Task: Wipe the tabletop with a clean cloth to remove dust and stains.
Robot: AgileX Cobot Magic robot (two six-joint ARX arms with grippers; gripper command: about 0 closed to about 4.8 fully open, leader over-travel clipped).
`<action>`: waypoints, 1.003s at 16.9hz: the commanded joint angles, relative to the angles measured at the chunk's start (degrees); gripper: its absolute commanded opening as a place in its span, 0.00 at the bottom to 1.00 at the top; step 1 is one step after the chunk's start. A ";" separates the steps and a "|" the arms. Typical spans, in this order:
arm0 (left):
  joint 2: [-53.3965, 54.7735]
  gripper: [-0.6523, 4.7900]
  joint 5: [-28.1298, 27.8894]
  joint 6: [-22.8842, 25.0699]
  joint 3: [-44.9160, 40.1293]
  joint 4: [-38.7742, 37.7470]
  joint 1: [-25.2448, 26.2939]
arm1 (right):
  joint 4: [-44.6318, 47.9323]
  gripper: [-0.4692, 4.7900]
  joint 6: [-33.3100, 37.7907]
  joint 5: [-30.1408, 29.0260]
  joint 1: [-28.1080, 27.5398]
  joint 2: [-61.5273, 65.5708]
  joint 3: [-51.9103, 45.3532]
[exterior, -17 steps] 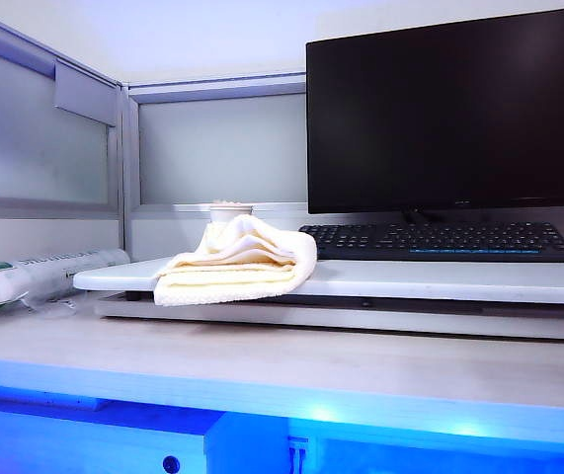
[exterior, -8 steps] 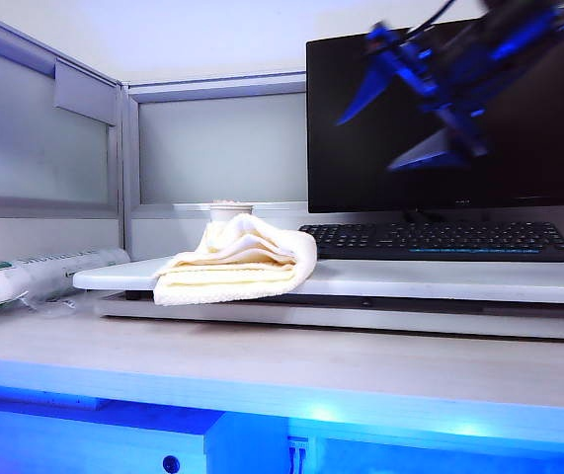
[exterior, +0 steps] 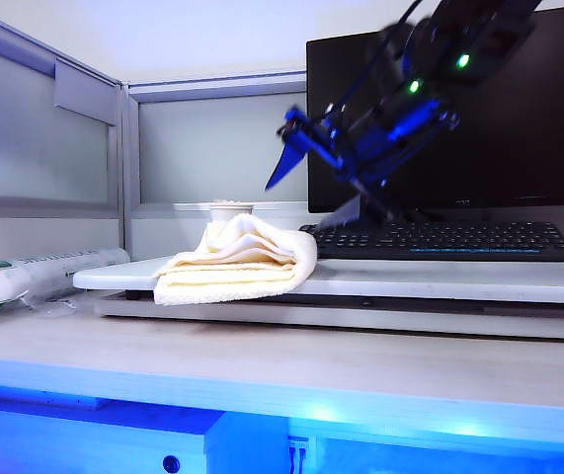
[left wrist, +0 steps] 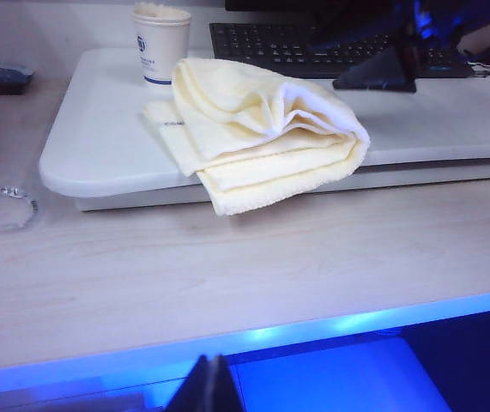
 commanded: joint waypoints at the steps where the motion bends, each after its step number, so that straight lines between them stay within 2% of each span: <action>1: 0.02 0.11 0.81 -0.17 0.07 -1.36 0.04 | 2.62 1.00 0.68 1.31 0.46 3.30 0.61; 3: 0.02 0.11 0.81 -0.17 0.07 -1.36 0.02 | 2.58 0.99 0.70 3.69 1.11 5.79 0.63; 4: 0.02 0.11 0.81 -0.17 0.07 -1.38 0.04 | 2.64 0.94 0.68 5.18 1.11 6.36 0.63; 5: 0.02 0.11 0.81 -0.20 0.07 -1.38 0.04 | 2.71 0.85 0.66 6.19 1.31 6.69 0.63; 7: 0.02 0.11 0.81 -0.17 0.07 -1.38 0.04 | 3.37 0.51 0.61 7.34 1.36 7.10 0.61; 8: 0.02 0.11 0.81 -0.20 0.07 -1.36 0.04 | 4.07 0.26 0.57 7.37 1.36 7.15 0.61; 9: 0.02 0.11 0.81 -0.17 0.07 -1.36 0.04 | 5.18 0.07 0.11 7.45 1.36 7.15 0.61; 13: 0.02 0.11 0.79 -0.17 0.07 -1.36 0.04 | 4.50 0.08 0.00 13.35 1.31 7.13 0.63; 17: 0.02 0.11 0.81 -0.17 0.07 -1.36 0.04 | -3.69 0.08 -0.02 16.61 0.39 7.13 0.61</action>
